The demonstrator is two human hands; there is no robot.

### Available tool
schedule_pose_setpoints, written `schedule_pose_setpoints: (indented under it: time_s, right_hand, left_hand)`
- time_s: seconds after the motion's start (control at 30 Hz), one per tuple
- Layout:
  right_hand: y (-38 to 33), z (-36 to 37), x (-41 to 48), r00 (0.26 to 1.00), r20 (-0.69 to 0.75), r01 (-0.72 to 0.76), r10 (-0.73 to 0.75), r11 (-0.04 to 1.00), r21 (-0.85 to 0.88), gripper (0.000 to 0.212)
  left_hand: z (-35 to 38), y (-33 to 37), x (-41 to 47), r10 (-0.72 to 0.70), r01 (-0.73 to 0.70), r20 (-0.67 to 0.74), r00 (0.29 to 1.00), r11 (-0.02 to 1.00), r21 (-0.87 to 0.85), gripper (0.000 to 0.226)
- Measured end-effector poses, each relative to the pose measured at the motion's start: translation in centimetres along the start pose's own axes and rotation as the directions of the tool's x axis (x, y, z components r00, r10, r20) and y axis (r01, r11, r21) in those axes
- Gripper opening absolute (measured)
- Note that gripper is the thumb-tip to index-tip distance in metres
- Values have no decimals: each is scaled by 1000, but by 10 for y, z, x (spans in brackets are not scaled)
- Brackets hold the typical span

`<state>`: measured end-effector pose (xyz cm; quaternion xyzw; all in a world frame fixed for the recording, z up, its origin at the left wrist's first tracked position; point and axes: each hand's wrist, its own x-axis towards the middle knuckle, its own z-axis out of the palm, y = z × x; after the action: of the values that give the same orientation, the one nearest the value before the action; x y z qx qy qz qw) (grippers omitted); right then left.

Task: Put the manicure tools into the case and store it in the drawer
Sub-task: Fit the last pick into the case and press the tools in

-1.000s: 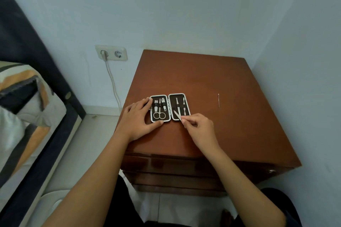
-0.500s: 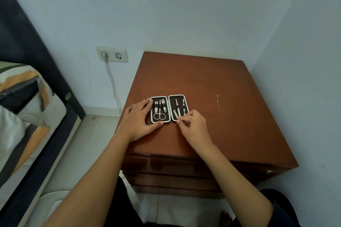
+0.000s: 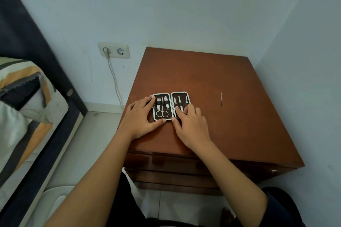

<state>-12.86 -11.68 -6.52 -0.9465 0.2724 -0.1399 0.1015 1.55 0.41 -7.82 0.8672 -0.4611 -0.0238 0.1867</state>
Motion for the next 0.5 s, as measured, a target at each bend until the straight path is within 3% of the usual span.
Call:
schedule_pose_setpoints:
  time_s: [0.1, 0.2, 0.37, 0.5]
  right_hand:
    - [7, -6, 0, 1000, -16, -4, 7, 988, 155, 45]
    - [30, -20, 7, 987, -110, -74, 120, 932, 354, 34]
    - [100, -39, 21, 852, -162, -427, 497, 841, 333, 24]
    - [120, -41, 31, 812, -88, -537, 577, 796, 279, 35]
  left_hand:
    - [0, 1, 0, -2, 2, 3, 1000, 1000, 4, 100]
    - [0, 0, 0, 1, -1, 0, 1000, 1000, 4, 99]
    - [-2, 1, 0, 2, -2, 0, 1000, 1000, 0, 100]
    - [-1, 0, 1, 3, -3, -7, 1000, 1000, 2, 100]
